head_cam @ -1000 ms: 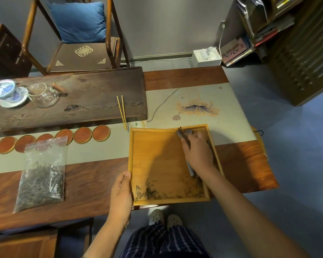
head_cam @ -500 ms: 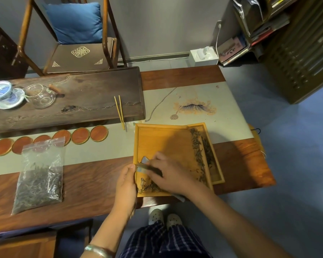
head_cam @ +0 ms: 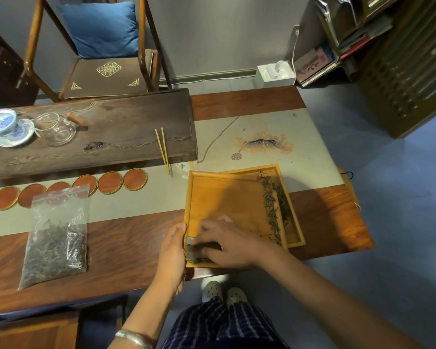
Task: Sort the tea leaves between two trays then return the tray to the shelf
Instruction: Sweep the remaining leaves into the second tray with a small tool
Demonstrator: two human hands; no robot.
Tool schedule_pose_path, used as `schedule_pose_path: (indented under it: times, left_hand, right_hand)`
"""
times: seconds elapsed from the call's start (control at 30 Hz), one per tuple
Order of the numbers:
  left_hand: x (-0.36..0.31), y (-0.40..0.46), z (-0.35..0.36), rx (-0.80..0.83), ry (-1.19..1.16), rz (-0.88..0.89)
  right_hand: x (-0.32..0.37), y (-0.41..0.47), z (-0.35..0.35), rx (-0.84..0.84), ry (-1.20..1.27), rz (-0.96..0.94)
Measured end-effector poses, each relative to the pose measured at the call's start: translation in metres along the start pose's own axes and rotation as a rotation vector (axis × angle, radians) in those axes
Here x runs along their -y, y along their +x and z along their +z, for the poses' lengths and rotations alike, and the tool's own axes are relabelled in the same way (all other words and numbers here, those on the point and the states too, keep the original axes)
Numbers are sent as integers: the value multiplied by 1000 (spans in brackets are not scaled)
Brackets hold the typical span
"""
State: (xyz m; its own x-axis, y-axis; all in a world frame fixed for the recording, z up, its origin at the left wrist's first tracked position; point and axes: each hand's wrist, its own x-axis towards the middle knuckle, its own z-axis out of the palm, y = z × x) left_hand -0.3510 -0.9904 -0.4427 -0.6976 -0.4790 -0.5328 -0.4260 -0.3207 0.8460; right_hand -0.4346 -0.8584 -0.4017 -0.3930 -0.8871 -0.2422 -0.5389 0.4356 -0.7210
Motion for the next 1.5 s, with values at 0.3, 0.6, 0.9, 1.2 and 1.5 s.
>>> schedule_pose_path:
  times: [0.3,0.6,0.9,1.2,1.5]
  left_hand:
    - [2,4,-1,3,58,17]
    - [-1,4,4,-10,40,20]
    - [-5,2,0,13,-31,23]
    - [-2,0,0,24,-64,-3]
    - [3,1,-3,5,47,34]
  right_hand:
    - [-25,-14,-26,47,-123,78]
    - [-2,6,-25,-85,-122,-34]
    - [14,4,-14,-28,-186,-147]
    - [2,-12,-19,-12,-168,-149]
    - [-9,-27,-35,-41,-177,-93]
